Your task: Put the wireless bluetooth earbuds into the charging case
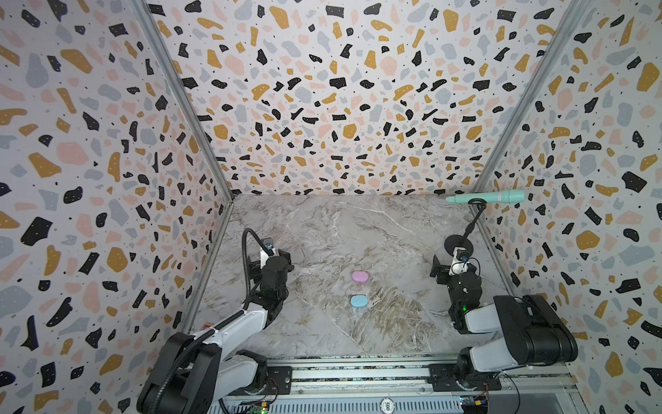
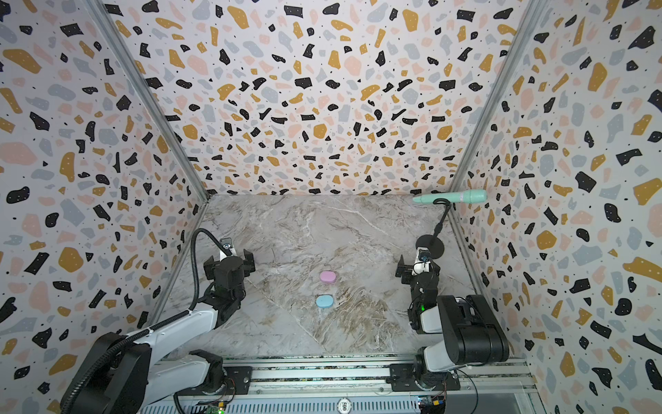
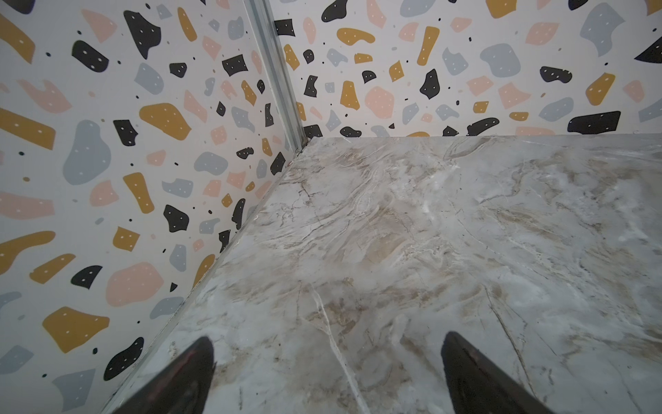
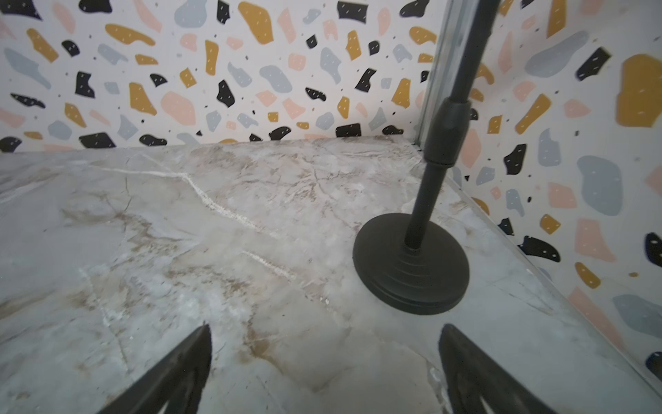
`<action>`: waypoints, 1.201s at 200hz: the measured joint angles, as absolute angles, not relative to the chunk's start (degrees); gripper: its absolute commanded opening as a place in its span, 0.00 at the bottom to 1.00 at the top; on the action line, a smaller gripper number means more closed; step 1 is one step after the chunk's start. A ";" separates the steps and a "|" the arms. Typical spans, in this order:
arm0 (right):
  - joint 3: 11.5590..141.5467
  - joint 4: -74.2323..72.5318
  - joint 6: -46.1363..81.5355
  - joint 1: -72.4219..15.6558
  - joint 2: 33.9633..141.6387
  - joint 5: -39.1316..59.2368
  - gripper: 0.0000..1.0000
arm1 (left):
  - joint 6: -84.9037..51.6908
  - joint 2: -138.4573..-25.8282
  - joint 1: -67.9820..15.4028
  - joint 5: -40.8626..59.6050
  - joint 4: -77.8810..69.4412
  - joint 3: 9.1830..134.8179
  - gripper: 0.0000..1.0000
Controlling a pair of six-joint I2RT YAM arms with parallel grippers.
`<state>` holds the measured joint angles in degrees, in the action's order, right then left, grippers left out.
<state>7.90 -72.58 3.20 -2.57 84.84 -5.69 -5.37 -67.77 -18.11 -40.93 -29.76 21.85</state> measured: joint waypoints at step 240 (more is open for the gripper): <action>10.35 -71.11 0.95 -3.77 85.23 -4.29 0.99 | 0.84 -79.53 -12.40 -33.74 -54.50 15.46 1.00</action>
<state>10.35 -71.11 0.95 -3.77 85.23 -4.29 0.84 -79.53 -12.40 -33.74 -54.50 15.46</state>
